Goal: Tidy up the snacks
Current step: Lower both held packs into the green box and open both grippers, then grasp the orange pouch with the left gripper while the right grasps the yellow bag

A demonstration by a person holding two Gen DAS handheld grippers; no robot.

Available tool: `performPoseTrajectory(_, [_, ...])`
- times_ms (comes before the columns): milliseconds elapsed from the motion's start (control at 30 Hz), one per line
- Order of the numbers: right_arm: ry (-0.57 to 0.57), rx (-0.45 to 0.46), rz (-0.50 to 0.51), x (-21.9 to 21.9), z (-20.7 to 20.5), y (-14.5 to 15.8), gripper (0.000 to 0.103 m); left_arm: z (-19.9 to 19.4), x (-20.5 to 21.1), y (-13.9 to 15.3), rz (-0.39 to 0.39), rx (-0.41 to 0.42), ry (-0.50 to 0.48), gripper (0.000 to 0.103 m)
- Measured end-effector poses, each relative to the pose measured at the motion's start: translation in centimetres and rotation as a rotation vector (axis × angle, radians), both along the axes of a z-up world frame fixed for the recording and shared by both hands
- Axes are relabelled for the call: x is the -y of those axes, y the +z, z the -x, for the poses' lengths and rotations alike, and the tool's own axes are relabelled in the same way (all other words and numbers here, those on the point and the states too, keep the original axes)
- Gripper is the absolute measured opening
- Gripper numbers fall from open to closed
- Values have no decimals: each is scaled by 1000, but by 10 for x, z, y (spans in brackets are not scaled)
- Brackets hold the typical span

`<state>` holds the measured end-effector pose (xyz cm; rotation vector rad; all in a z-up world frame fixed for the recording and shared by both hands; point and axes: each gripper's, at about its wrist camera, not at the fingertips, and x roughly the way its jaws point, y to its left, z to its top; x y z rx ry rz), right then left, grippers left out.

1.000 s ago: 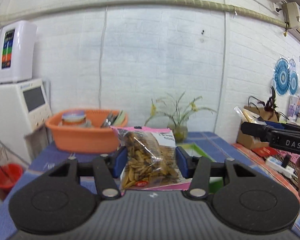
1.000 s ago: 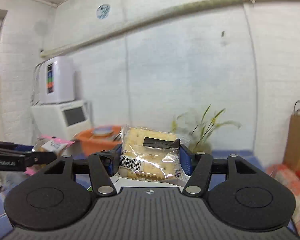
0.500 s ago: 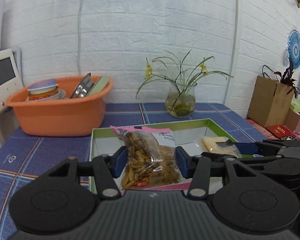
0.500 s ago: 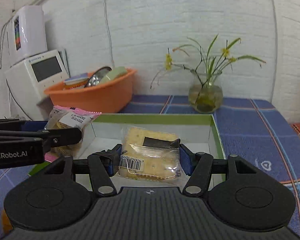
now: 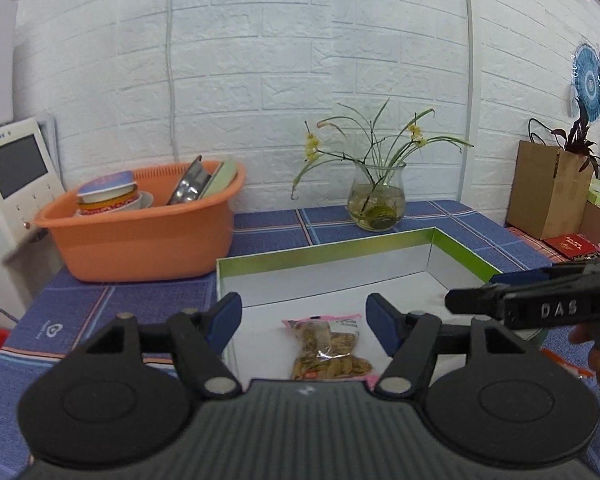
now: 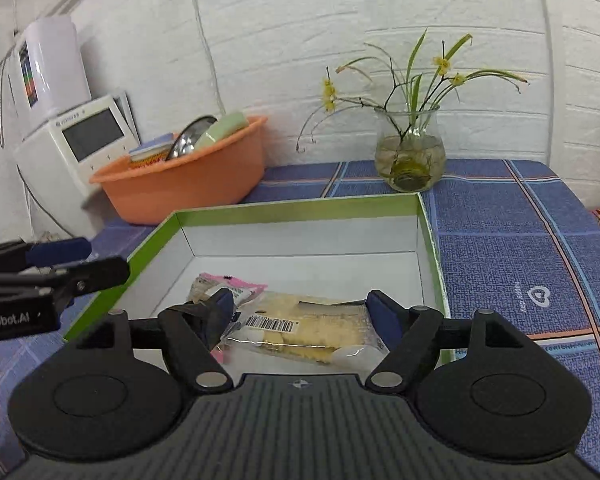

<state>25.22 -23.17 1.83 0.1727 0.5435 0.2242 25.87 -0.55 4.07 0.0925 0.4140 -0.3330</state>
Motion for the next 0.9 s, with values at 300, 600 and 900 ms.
performPoseTrajectory(300, [-23,53,-150,32,57,24,103,88,-58,-7,7,30,119,77])
performPoseTrajectory(600, [45,-134,-298,18,90,-8,103,125,-82,-57,-31,-52,59,81])
performPoseTrajectory(900, [60,-288,-225,-5,65,-26,103,107,-67,-81,-146,-151,-187,102])
